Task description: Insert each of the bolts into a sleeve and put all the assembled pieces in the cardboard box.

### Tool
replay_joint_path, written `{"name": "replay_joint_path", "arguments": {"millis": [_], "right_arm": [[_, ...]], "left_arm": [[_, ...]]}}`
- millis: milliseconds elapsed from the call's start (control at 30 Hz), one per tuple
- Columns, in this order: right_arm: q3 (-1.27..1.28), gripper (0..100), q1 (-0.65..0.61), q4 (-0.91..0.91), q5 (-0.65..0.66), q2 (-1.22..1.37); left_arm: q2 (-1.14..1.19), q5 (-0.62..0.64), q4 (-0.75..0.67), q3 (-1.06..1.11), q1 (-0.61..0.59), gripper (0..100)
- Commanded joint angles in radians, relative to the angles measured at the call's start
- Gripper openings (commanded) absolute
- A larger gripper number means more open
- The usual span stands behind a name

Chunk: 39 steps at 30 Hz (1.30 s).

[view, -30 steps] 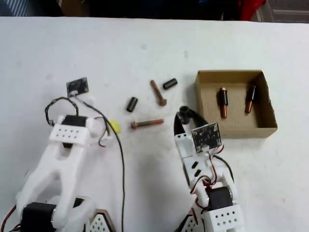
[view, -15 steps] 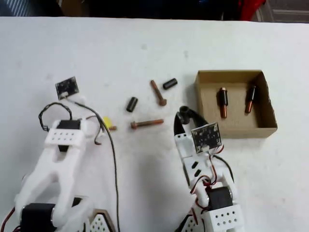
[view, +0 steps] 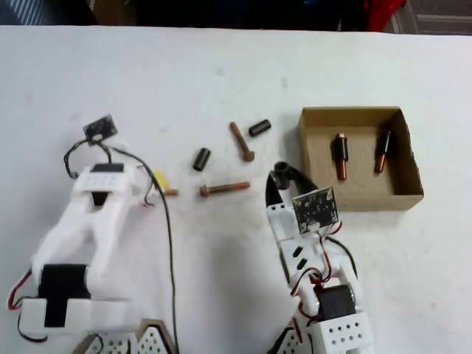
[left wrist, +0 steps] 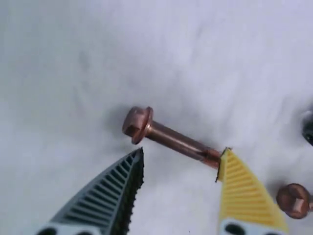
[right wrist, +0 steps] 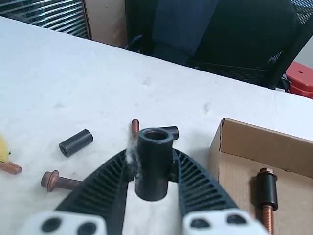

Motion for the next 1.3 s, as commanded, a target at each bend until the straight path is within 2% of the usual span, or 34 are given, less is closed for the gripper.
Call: {"name": "replay_joint_path", "arguments": {"millis": [0,267,533,1000,1100,1267], "right_arm": [[0.009,1.9,-0.001,0.004,-0.003,-0.016],[0.009,2.0,-0.001,0.004,-0.003,-0.016],[0.009,2.0,-0.001,0.004,-0.003,-0.015],[0.009,2.0,-0.001,0.004,-0.003,-0.012],[0.009,2.0,-0.001,0.004,-0.003,-0.012],[0.009,2.0,-0.001,0.004,-0.003,-0.010]], "left_arm": [[0.021,0.011,-0.028,-0.048,-0.016,26],[0.042,0.011,-0.095,-0.052,-0.018,26],[0.047,0.006,-0.101,-0.115,-0.059,26],[0.051,0.005,-0.101,-0.118,-0.053,26],[0.113,0.005,-0.098,-0.150,-0.053,25],[0.251,0.003,-0.020,-0.301,-0.053,15]]}}
